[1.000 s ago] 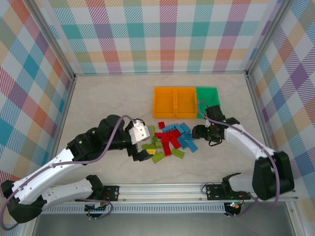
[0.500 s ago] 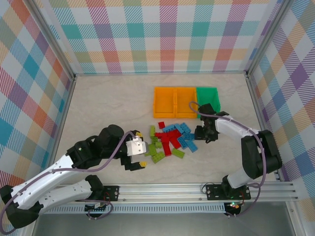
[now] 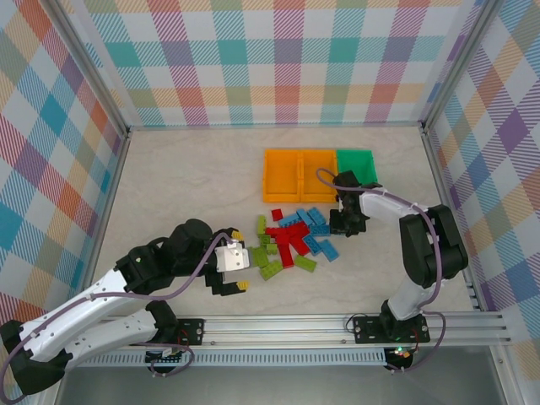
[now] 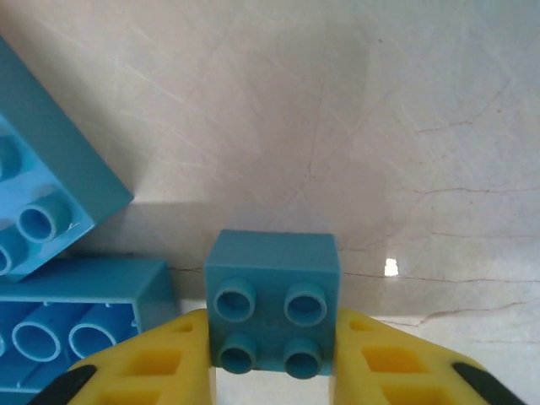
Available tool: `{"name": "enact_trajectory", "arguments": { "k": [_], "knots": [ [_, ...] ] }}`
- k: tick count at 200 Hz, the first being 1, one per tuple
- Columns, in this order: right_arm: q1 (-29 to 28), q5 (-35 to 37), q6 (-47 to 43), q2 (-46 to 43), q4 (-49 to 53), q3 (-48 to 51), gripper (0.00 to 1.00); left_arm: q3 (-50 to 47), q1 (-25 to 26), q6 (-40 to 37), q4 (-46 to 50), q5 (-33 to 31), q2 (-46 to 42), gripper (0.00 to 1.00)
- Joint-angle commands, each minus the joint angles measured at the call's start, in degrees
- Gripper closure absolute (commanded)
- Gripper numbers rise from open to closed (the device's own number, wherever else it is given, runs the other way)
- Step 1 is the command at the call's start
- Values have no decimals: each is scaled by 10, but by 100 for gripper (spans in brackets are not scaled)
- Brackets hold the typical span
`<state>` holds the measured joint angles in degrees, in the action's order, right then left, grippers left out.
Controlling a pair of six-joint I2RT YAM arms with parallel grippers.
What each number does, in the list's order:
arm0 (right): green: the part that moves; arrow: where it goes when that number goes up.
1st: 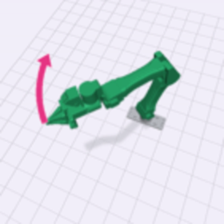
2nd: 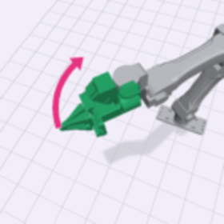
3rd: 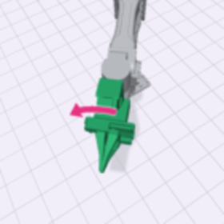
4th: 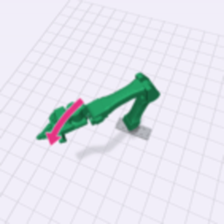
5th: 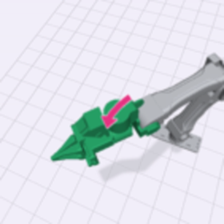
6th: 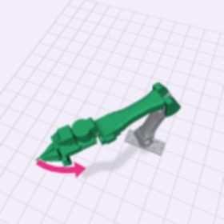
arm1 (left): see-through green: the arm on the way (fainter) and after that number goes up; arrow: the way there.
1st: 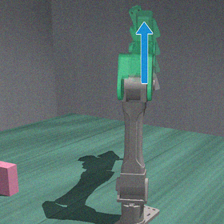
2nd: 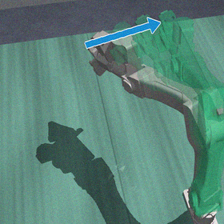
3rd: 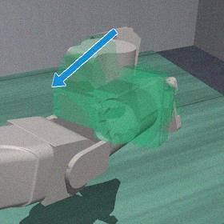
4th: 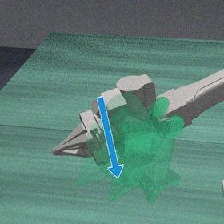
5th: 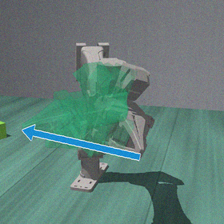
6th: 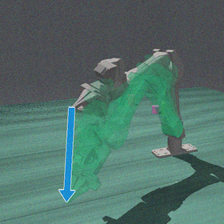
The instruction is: Sort the legos into containers by color
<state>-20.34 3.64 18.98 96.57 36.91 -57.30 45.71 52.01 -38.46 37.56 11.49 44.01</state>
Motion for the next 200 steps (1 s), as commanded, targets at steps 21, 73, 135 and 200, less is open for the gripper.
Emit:
{"name": "enact_trajectory", "arguments": {
  "k": [21, 73, 135, 200],
  "knots": [
    [-5, 9, 23, -60, -2, 25, 76, -15, 1, -10, -15, 11, -10, 0],
    [23, 86, 20, -205, -43, -6, 81, -25, -18, 35, -72, -25, -11, 0],
    [124, 23, -25, 3, -89, -188, 80, -22, -48, 105, -115, -112, -7, 0],
    [139, -16, -18, 114, -81, -276, 58, -27, -59, 133, -129, -147, -9, 0]
  ]
}}
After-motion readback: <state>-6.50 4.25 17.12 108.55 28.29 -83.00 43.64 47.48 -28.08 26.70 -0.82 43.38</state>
